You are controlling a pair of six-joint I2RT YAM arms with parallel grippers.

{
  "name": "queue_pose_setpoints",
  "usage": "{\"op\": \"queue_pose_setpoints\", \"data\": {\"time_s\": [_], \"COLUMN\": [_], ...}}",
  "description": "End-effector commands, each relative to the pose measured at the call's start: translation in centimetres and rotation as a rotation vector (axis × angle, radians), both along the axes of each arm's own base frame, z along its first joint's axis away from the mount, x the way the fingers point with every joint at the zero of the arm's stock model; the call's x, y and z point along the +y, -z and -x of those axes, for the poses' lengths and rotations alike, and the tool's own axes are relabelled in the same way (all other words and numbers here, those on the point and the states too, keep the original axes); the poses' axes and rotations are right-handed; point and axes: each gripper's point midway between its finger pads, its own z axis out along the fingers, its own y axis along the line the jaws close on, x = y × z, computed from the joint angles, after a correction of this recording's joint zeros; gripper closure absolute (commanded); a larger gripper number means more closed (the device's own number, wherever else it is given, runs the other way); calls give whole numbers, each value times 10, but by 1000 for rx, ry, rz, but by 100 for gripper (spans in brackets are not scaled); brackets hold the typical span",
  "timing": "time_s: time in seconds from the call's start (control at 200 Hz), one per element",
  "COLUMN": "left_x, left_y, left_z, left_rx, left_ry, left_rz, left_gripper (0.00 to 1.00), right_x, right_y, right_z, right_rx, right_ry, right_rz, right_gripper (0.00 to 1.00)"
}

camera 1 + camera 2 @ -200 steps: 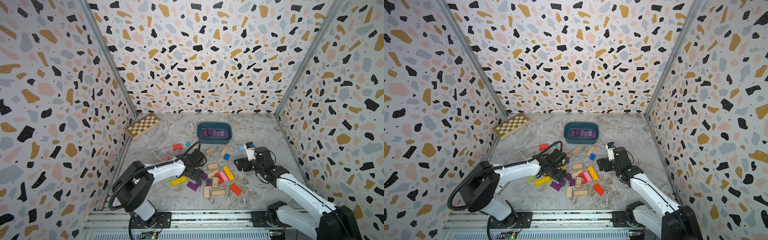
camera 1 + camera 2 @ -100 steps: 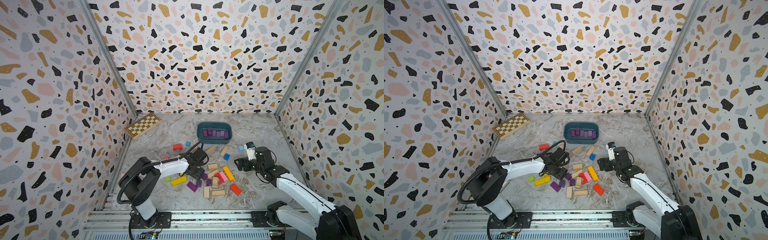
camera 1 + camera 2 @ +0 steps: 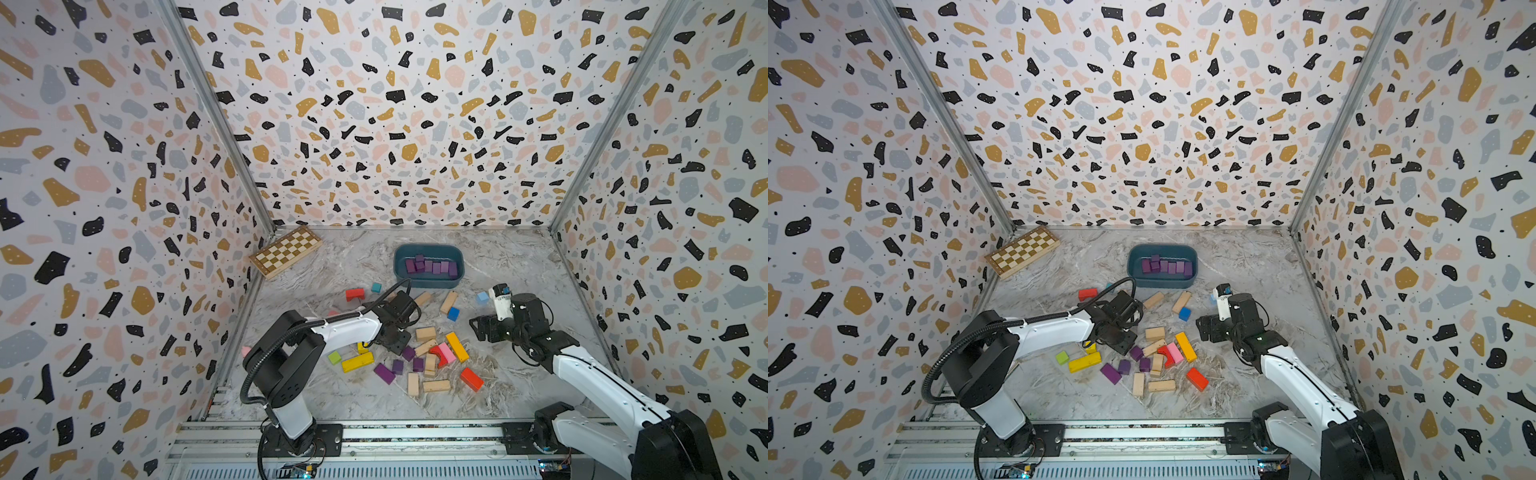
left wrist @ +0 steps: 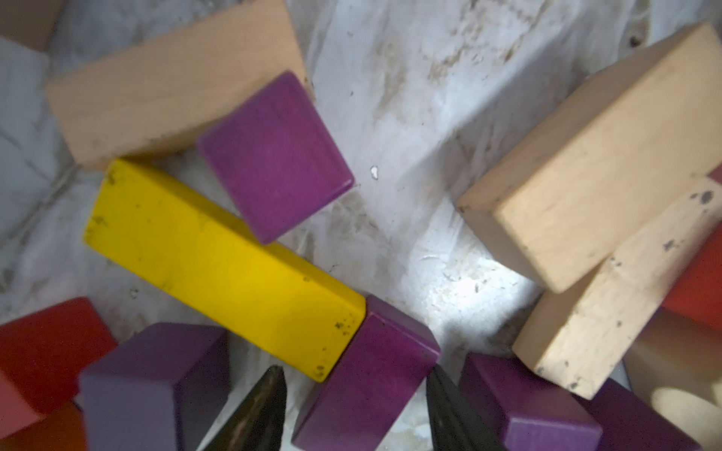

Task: Pick purple bricks into the storage bin
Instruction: Pick up the building block from the center of the board.

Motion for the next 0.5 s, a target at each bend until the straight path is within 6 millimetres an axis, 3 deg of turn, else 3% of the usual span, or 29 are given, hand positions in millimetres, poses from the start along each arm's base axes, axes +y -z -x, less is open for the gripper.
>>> {"op": "queue_pose_setpoints", "data": {"time_s": [0.0,0.496], "left_x": [-1,6], "left_y": [2,8], "left_z": [-1,8], "left_rx": [8,35], "left_ry": [24,1], "left_rz": [-27,-28], "left_gripper": [47,69], "right_x": [0,1], "right_y": [-5,-4], "right_z": [-2,-4], "right_rx": [-17,-15], "right_ry": [-4,-12], "right_rz": [-5,-11], "right_gripper": [11,12]}}
